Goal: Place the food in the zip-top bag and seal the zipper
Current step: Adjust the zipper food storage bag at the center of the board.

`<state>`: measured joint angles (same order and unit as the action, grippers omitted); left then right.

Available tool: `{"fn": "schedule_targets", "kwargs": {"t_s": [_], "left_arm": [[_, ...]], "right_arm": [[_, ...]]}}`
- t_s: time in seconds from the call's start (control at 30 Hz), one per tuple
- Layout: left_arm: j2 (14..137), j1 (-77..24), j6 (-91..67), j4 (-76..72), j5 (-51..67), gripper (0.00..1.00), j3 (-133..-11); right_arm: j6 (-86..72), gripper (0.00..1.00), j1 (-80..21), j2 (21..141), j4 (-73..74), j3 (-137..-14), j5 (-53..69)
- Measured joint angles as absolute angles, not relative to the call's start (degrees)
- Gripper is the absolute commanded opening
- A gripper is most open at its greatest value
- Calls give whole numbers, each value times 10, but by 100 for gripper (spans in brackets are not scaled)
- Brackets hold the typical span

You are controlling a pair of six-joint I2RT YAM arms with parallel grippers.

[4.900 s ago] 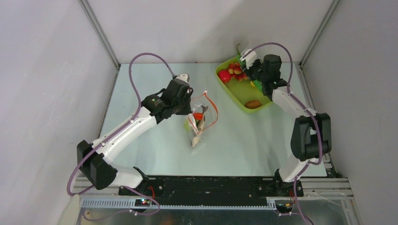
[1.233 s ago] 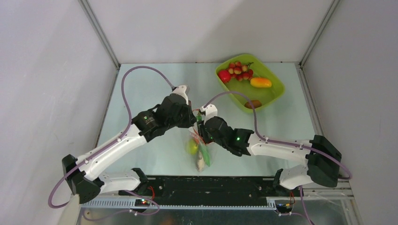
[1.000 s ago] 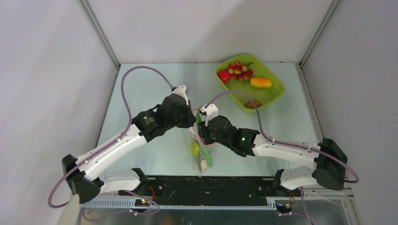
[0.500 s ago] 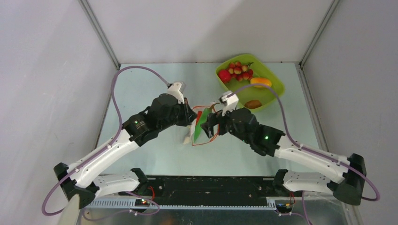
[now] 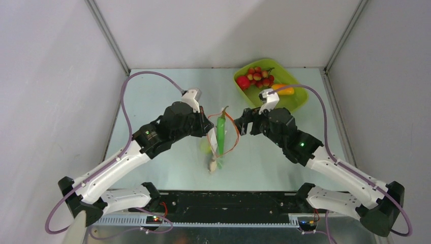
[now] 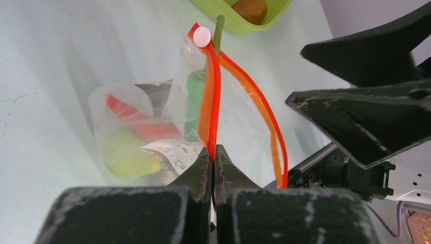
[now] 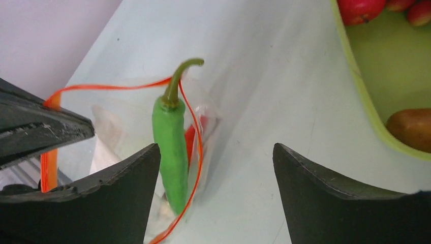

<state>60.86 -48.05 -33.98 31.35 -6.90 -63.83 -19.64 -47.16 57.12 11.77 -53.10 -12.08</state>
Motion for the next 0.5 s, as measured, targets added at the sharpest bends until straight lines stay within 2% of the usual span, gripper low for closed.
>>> {"fn": "schedule_targets", "kwargs": {"t_s": [0.13,0.27,0.5], "left_arm": [[606,-481,-340,312,-69,1,-635],[603,-481,-340,312,-69,1,-630],[603,-481,-340,312,-69,1,-630]], "right_arm": [[-201,81,-469,579,114,-509,-94],[-208,74,-467,610,105,-498,-70],[-220,35,-460,668,71,-496,-59]]}}
